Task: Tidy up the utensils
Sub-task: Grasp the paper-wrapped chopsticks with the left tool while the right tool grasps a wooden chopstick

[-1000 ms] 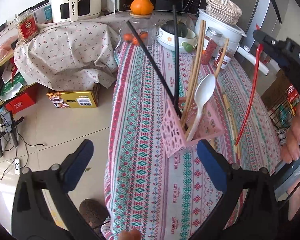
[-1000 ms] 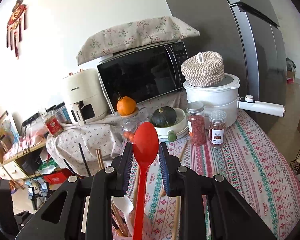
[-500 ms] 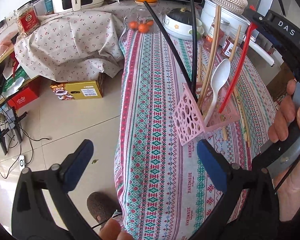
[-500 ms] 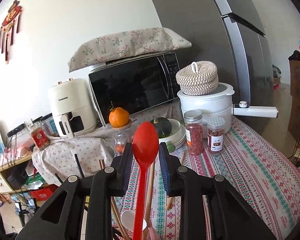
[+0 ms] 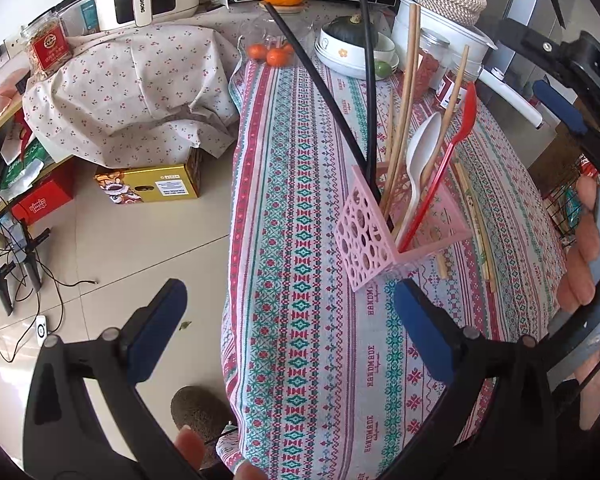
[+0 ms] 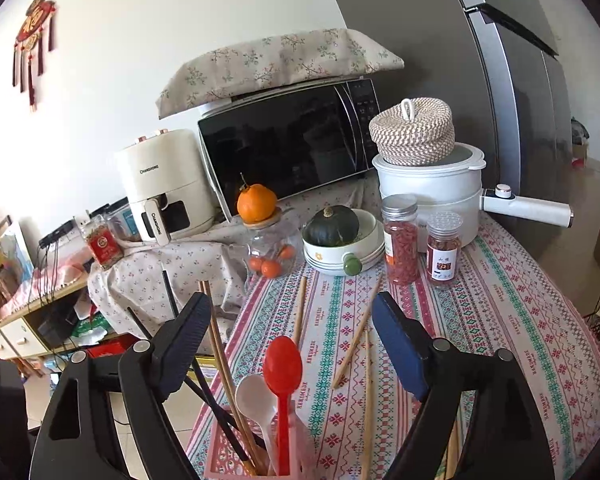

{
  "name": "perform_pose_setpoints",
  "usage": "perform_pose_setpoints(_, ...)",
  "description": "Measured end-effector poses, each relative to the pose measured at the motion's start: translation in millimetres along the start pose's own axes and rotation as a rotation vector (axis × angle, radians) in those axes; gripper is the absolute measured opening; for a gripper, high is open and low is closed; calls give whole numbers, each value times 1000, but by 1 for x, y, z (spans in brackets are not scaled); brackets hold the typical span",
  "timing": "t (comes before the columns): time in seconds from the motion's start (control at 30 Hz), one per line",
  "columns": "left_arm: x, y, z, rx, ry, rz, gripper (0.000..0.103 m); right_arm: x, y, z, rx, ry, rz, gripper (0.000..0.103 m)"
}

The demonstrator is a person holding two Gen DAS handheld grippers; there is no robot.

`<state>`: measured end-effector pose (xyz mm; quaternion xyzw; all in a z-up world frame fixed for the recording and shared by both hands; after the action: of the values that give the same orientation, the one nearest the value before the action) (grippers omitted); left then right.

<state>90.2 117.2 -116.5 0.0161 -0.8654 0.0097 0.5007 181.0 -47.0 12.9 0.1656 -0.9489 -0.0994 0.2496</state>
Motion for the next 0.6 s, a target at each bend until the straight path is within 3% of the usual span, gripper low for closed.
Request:
perform_pose_setpoints(0.2, 4, -17, -1, -31, -11, 17, 103, 22, -36, -1, -50, 42, 33, 96)
perform_pose_setpoints(0.6, 7, -75, 10, -122, 0, 70, 103, 40, -119, 24, -113, 251, 145, 96)
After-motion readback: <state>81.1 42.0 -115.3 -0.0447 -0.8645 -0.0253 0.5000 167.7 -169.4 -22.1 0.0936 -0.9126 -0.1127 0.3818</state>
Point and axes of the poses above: each gripper's, at about its wrist camera, not at the fingertips, and x roughly against the way its jaws point, y to its left, z to its underside, the point moved 7 cm from there along -x, roughly the way its jaws point, and after that the axes turned 5 degrees about -z, right-handed, at the moved point
